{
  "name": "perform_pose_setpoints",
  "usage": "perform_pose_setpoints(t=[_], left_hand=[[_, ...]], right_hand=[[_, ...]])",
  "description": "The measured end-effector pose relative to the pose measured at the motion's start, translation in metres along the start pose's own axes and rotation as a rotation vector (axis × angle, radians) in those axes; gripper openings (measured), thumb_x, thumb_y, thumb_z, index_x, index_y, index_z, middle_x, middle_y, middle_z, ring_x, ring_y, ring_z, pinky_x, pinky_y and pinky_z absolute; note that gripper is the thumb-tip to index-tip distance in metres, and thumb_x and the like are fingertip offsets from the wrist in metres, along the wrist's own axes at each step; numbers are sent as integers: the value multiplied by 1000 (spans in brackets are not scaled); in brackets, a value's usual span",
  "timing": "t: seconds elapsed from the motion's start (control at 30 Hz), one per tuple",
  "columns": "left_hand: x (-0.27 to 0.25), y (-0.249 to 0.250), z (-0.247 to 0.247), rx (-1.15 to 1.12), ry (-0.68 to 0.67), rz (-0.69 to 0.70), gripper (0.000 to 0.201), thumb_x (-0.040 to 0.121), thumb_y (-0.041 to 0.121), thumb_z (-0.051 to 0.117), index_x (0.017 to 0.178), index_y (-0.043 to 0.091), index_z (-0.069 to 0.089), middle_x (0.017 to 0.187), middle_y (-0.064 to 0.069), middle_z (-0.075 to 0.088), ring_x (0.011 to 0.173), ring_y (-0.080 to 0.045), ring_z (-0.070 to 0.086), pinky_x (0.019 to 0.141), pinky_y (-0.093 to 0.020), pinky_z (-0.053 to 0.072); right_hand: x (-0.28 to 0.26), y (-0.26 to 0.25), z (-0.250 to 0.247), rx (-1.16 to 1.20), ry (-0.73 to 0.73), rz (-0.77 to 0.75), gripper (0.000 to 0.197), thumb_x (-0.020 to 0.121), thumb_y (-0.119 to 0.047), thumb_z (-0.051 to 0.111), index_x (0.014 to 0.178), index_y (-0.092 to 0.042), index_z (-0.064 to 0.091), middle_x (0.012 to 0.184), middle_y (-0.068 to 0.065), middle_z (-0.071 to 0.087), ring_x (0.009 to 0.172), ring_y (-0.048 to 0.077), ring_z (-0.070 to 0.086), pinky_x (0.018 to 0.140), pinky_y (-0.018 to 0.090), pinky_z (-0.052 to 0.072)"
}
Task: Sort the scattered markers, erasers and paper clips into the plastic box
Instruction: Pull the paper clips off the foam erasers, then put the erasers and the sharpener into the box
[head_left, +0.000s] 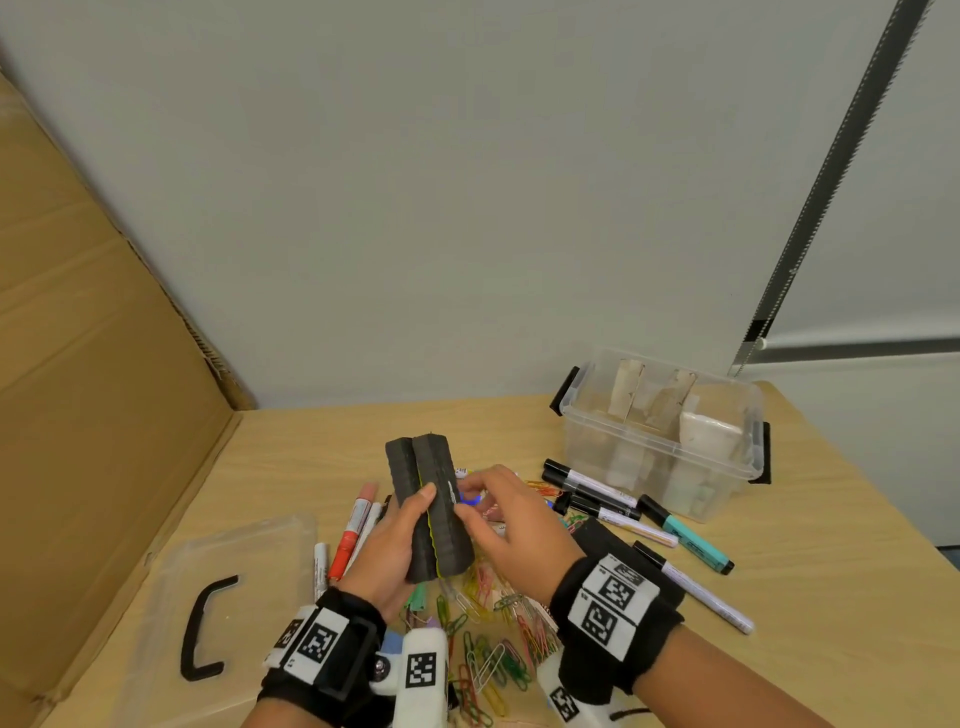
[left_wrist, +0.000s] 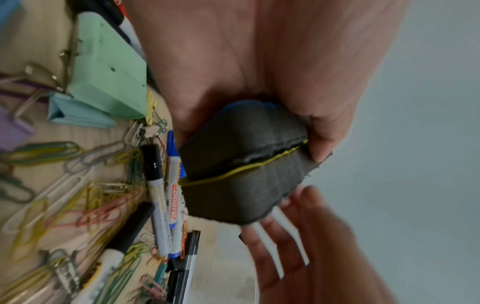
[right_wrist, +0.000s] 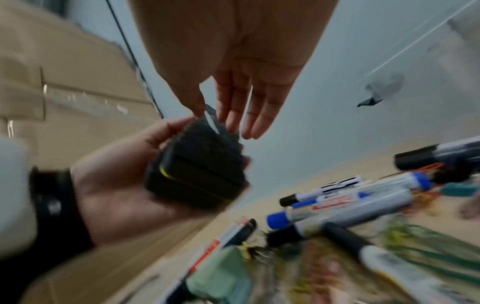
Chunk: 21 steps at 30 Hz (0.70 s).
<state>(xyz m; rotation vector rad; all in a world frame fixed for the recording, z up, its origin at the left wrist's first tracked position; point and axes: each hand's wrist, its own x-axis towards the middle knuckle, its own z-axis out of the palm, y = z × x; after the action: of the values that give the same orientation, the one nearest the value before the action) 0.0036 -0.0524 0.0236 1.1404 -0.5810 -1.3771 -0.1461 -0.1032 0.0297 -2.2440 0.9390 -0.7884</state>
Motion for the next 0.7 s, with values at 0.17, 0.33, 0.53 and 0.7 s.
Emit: perform_pose_setpoints(t=[0.17,0.33,0.53,0.7], left_hand=[[-1,-4,0,12,-22,-24,41,89,33,52,128,19,52,117,-17,67,108,-32,65,96,-51,47],[-5,-6,-5,10,-62,-22,49,89,35,50,135,17,48,123,-12,65,113,-26,63,97,-46,49],[-3,-2,-11,41,-13,50,61,81,34,58,138,20,42,127,-13,62,113,-27,62,89,-42,55],[0,5,-25,6,40,69,60,78,39,58,135,23,46,126,-16,61,104,-26,64,81,-38,57]], right_hand=[[10,-12,5,117,69,21,19,92,-26,56,109,-16,57,101,-3,54,87,5,54,73,11,44],[11,-15,9,178,63,17,10,90,-21,59,98,-15,59,94,-4,55,84,8,56,73,19,49],[4,-7,4,168,123,-73,4,92,-17,55,92,-14,58,91,-3,57,82,4,53,72,12,45],[-20,20,-1,-219,-266,30,12,95,-24,46,100,-21,57,94,-5,61,83,11,57,78,28,52]])
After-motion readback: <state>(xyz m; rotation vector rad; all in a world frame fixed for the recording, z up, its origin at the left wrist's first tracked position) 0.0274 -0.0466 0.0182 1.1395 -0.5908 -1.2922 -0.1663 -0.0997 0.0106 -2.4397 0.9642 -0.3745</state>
